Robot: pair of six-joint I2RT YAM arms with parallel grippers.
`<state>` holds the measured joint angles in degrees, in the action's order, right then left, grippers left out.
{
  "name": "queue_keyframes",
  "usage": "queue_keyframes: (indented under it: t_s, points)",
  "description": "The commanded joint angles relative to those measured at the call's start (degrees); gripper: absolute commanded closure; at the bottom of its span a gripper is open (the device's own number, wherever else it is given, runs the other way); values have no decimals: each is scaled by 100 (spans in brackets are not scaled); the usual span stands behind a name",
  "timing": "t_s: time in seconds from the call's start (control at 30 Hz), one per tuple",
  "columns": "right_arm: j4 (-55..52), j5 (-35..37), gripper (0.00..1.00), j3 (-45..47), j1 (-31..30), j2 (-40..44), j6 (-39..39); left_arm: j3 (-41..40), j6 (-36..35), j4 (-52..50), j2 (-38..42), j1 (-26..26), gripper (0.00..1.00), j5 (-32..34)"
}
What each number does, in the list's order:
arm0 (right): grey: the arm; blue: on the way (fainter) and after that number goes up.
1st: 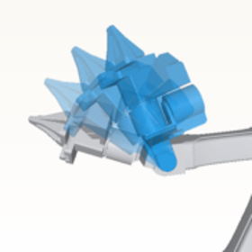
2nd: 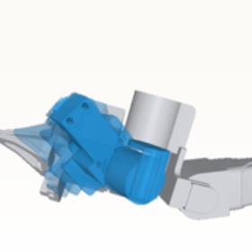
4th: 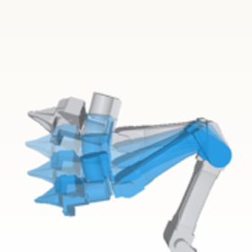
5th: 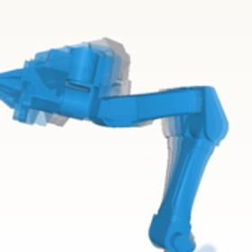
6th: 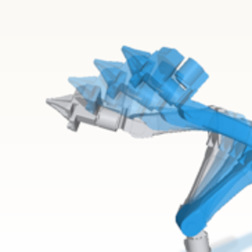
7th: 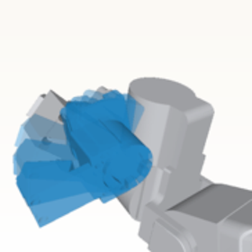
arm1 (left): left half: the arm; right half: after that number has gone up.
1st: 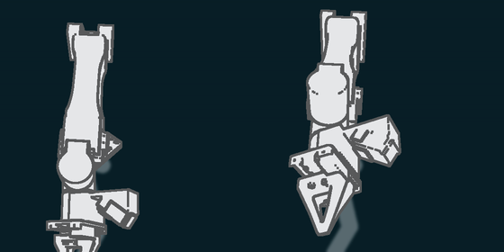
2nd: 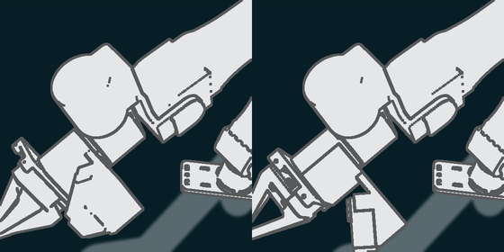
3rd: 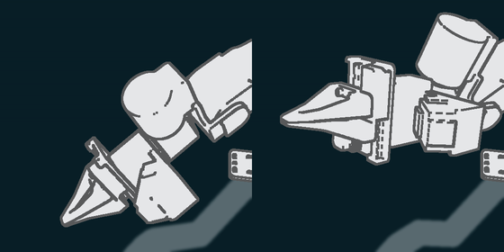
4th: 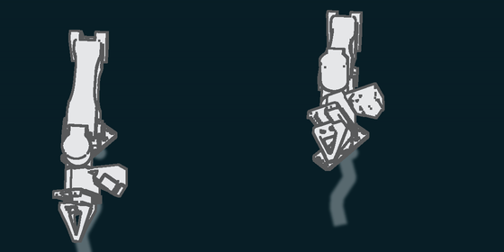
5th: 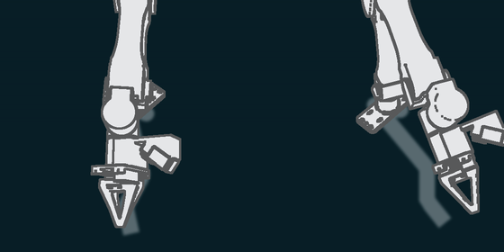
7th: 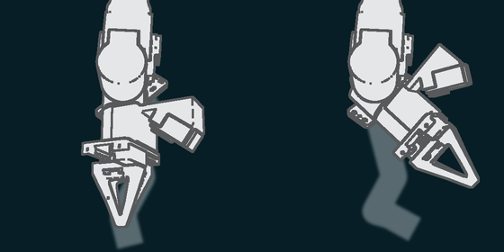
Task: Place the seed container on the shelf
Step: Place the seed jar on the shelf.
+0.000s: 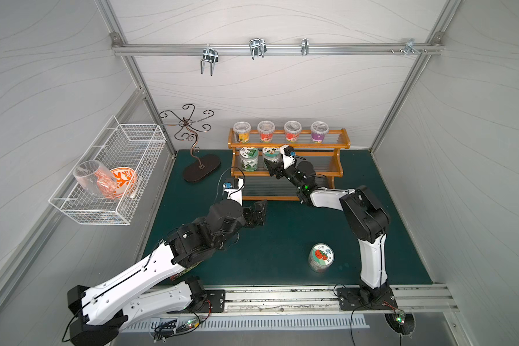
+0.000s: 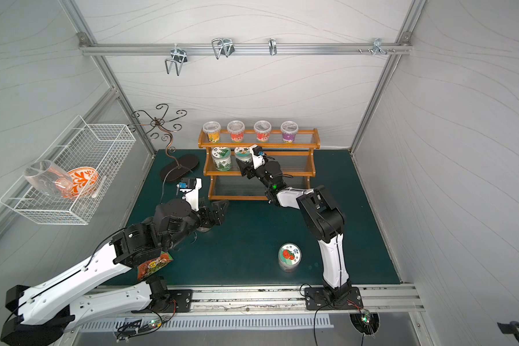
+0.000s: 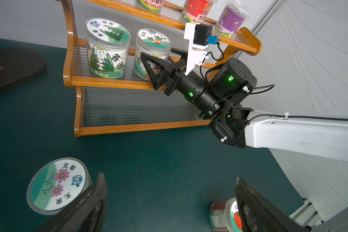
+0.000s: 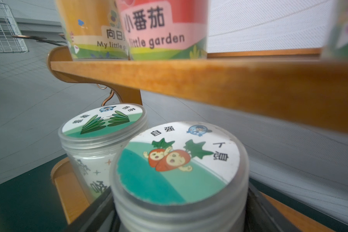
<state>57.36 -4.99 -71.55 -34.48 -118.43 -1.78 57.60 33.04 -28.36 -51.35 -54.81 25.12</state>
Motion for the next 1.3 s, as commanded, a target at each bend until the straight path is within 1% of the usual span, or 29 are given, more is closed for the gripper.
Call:
queue_keyframes:
  t_s: [0.0, 0.2, 0.5, 0.73, 0.9, 1.1, 1.27]
  points:
    - [16, -67, 13, 188, -39, 165, 200, 23, 27, 297, 11, 31, 0, 28]
    - [-29, -113, 1, 476, -19, 487, 414, -4, 84, 281, -38, 44, 0, -38]
    - [-282, -493, 1, 984, 2, 1040, 574, -177, 245, 147, 16, 64, 0, -35]
    - [-888, -796, 1, 1597, -6, 1928, 720, -231, 267, -266, -6, 101, 0, 87]
    - [-1871, -1028, 1, 2009, -6, 2866, 782, -234, 234, -491, 20, 119, 0, 160]
    - [-4011, -1248, 1, 2043, -2, 4100, 638, -130, 264, -882, 22, 135, 0, 246]
    - [-5101, -1519, 1, 2289, -1, 5062, 331, 67, 268, -1300, -182, 162, 0, 212]
